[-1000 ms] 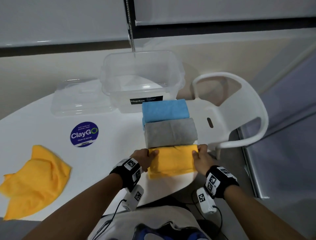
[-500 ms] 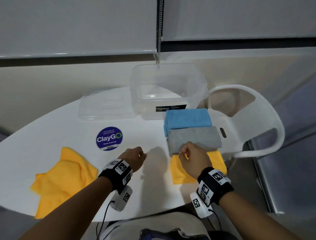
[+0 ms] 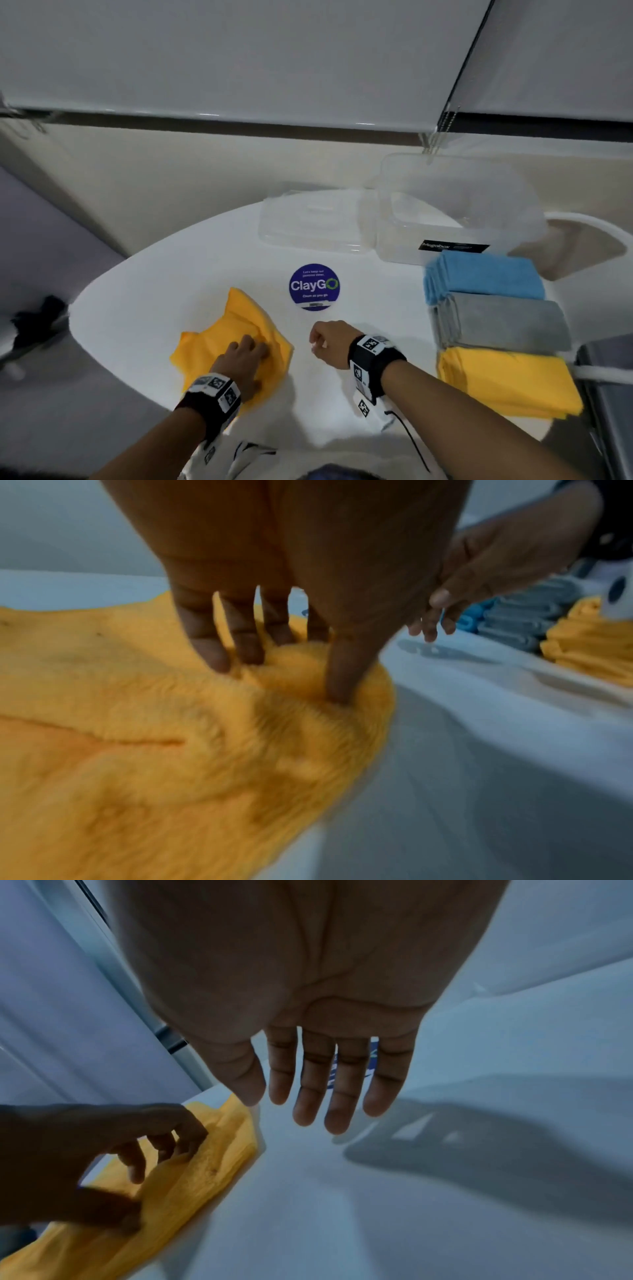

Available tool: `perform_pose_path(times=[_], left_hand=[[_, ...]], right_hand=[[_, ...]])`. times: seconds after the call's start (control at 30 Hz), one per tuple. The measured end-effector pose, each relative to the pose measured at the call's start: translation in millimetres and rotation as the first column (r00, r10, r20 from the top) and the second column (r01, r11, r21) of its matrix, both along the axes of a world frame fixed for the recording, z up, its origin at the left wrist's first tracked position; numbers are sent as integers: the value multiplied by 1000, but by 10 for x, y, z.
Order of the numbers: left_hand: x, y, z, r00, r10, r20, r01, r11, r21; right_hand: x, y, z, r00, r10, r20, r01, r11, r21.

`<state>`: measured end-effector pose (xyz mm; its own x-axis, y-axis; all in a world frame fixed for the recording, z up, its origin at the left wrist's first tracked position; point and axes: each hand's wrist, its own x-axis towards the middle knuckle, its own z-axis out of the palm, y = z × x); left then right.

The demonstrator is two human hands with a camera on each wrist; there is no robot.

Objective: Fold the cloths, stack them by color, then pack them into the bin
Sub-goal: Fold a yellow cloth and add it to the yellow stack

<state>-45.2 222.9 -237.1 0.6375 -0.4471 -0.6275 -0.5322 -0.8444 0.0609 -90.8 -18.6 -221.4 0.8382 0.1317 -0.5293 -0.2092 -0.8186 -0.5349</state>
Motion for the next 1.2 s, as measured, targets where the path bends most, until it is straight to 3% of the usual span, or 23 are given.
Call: perform_pose_path(times=[0.1,0.2,0.3,0.43,0.5,0.53,0.63,0.7,0.87,0.97,1.03,1.1,1.2], left_hand=[[116,-76,-9,999,34,1,-33,987,-157],[245,-320,111,992,95,-83,-117,941,-318],[297,-610,318,984,118,-133,-170,842,-512],[267,-811,397,951,148,-273,-297,688,-662],[223,-850,400,918,119,-379,-362,642,-676],[197,-873,403,917,96,-388,-349,667,-658],[192,-967,397,977,39,-208,-168,742,-649],[239,-1020,442,986,89,-141,-163,698,-698],[406,-1055,624,947,263,-186,-315,632,-708],[459,-1105,668,932,290,-216,-354,610,-709],[472,-1138,628,904,300,-304,-425,552,-718],[473,-1160,589,891,266,-368,-454,500,-738],[439,-1207,624,879,207,-430,-473,489,-733]], right_hand=[[56,71,-2,1000,12,-26,-11,1000,19],[78,67,21,1000,-17,-20,19,996,81],[69,29,41,993,-118,-22,120,981,152],[36,-139,135,934,-338,115,311,929,199],[4,-236,239,901,-405,157,362,900,242],[-6,-278,277,897,-406,173,364,902,232],[-20,-385,339,901,-385,201,355,919,171],[-36,-484,335,900,-387,200,366,921,134],[-73,-728,392,887,-437,148,418,897,146],[-90,-815,356,862,-459,216,436,888,147],[-103,-791,361,834,-488,256,451,872,191],[-107,-714,405,818,-520,247,460,848,264],[-89,-587,487,841,-498,209,418,845,333]])
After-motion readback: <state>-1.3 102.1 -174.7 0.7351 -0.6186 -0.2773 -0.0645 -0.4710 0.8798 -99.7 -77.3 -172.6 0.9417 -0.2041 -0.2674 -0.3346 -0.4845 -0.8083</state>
